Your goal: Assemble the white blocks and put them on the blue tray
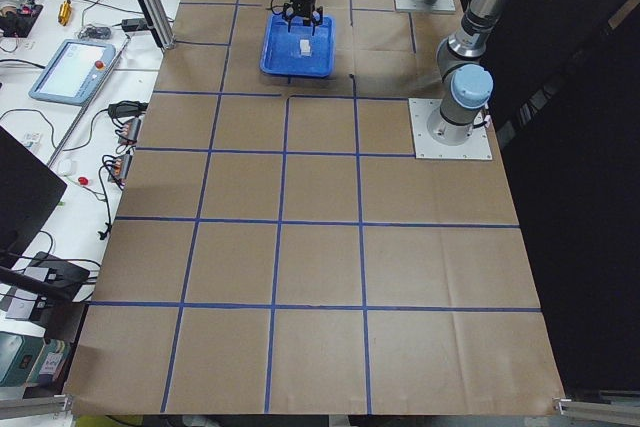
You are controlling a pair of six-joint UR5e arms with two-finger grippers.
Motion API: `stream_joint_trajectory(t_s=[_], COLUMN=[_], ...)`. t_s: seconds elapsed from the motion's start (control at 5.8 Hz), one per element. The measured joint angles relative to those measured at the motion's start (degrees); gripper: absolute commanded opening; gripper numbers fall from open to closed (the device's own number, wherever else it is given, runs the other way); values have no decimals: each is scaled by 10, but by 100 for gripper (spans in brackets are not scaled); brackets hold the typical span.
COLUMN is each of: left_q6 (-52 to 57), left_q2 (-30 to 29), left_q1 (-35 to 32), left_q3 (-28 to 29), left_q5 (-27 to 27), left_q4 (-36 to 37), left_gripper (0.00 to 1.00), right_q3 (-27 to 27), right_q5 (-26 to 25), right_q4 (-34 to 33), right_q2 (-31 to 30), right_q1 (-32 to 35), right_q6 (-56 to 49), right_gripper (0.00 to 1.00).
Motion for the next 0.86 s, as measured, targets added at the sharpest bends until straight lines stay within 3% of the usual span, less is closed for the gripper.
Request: stream_joint_trajectory(t_s=[0.52,0.86], left_q6=[8,10], left_q2=[1,0], left_q1=[2,10], left_q3=[2,7], left_q5=[3,1], left_q4=[1,2], left_gripper=[99,99], right_q3=[-87,-147], right_q5=[-17,-58], right_q4=[172,277], right_q2=[-41,-59], right_q1=[-27,-73], right_q6=[21,63], right_gripper=[100,100])
